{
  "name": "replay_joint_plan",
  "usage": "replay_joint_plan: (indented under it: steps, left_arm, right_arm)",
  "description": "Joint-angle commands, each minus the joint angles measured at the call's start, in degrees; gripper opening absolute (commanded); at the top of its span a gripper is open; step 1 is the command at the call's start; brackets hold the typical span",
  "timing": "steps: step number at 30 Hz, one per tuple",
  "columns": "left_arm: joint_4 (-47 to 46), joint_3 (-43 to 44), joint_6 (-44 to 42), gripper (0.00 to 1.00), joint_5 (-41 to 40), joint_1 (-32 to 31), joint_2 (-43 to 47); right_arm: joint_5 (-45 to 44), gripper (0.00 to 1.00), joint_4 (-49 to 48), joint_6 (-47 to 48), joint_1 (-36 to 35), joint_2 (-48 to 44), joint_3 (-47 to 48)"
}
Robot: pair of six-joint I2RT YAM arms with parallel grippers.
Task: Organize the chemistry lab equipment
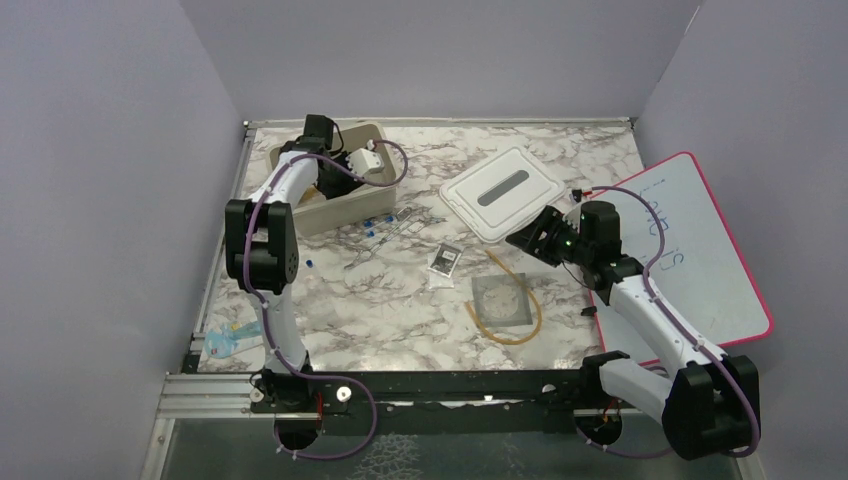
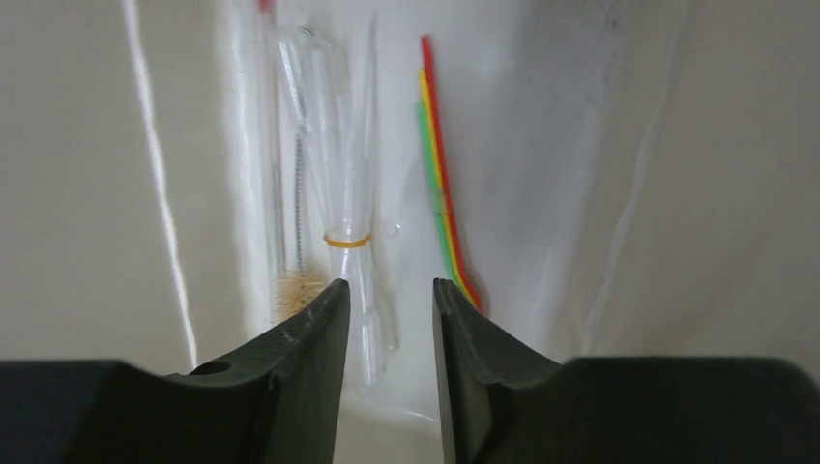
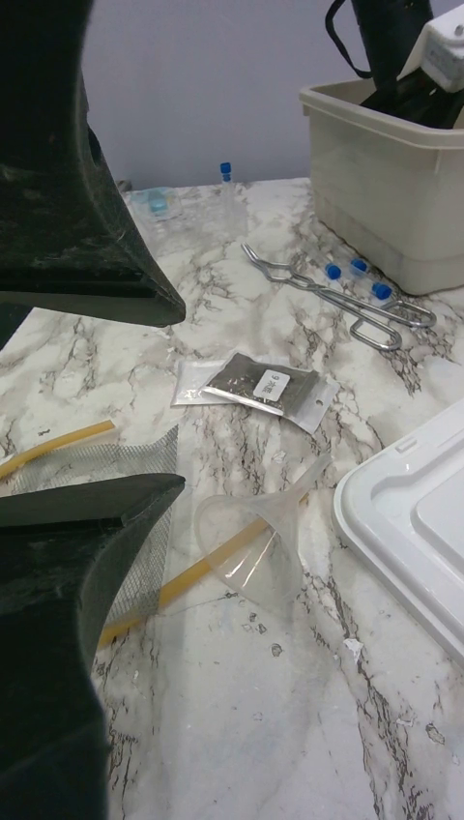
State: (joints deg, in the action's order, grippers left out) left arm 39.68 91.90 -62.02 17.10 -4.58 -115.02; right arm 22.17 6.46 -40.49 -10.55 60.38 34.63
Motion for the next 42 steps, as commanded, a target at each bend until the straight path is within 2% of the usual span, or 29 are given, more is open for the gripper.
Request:
replay_joint_plan:
  steps: [1, 7, 15, 20, 25, 30, 35, 42]
  left_arm:
    - [1.5, 6.3, 4.5, 0.42, 3.5, -0.1, 3.1]
    - [1.5, 7.7, 6.8, 0.43, 5.4, -0.3, 10.4]
    - [-1.7, 7.0, 18.3, 0.47, 8.5, -3.8, 21.4]
    - [-3.5, 1.7, 25.3, 0.47, 8.8, -14.1, 28.3]
    - [-5.3, -2.5, 31.1, 0.43, 9.5, -22.6, 30.9]
    - [-5.2, -13.7, 34.1, 0.43, 3.6, -27.7, 34.4]
    - [-5.1, -26.1, 30.8, 0.48, -6.8, -29.0, 37.6]
    - [-2.7, -31.1, 24.3, 0.48, -21.8, -29.0, 32.8]
  right_arm:
    - [1.1, 0.62, -1.4, 0.1, -0.3, 0.0, 1.2]
    - [1.3, 0.62, -1.3, -0.1, -0.3, -0.7, 0.8]
    - [1.4, 0.62, -1.0, -0.5, -0.3, -2.3, -0.3]
    - [1.8, 0.62, -2.7, -1.4, -0.3, -3.0, -1.9]
    - [2.1, 0.62, -2.8, -1.4, -0.3, -3.4, -2.1]
    - [1.8, 0.62, -2.5, -1.7, -0.3, -5.5, -3.3]
    - [2.1, 0.62, -3.2, -1.7, -0.3, -5.5, -4.6]
    - [2.9, 0.62, -4.9, -1.7, -0.3, -4.3, -4.5]
